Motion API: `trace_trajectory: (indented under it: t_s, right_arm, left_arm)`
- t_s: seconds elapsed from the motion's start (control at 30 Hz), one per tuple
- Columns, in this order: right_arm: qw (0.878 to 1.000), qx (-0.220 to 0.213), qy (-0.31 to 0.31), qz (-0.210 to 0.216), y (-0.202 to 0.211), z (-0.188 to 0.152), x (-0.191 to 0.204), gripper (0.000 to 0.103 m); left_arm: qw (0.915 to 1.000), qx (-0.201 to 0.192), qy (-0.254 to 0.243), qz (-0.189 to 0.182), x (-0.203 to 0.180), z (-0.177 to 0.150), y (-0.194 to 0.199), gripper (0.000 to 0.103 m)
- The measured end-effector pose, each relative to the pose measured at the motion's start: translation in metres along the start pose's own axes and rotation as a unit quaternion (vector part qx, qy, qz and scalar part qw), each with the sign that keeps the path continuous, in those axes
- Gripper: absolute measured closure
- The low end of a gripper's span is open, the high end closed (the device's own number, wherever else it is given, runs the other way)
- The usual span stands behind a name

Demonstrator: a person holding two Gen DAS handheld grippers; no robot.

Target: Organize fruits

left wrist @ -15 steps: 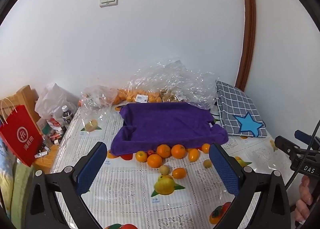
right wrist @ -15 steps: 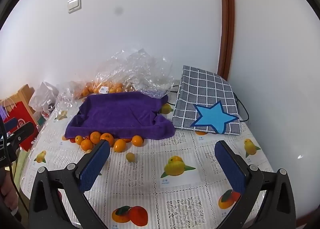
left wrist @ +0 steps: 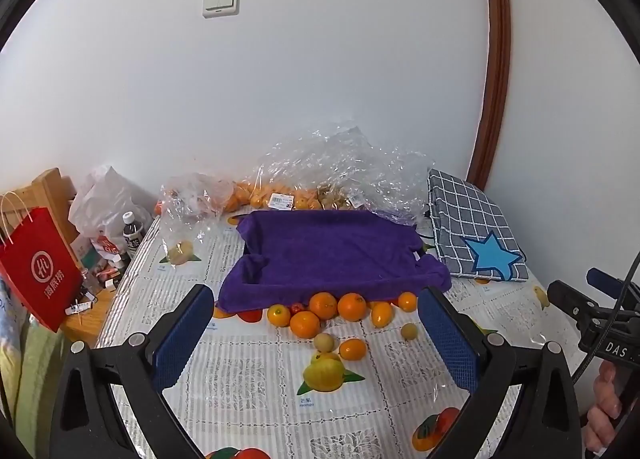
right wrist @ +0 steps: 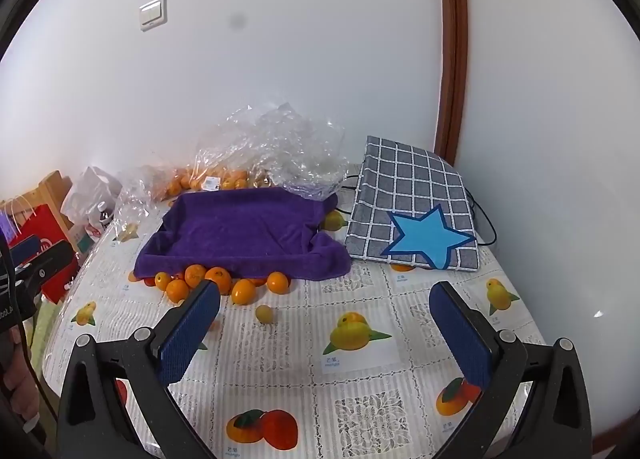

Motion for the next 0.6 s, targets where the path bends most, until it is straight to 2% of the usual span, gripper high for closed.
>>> trace_trajectory:
  t_s: [0.6]
  right_arm:
    - [1.000, -0.007, 0.007, 0.003, 0.0027, -0.0012, 0.0059, 0.000]
  left_arm:
    - [1.0000, -0.004, 0.005, 0.000, 0.0054, -0.0011, 0.0018, 0.000]
Point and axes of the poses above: each gripper's, at about its wrist camera, not at the fingertips, and y roughly against the way its jaws point, x to its left, z to its top, the point moved 8 cm from there along -y, roughly the way its jaws point, and after that the axes turned 10 degrees about -x, right-handed, at the moved point
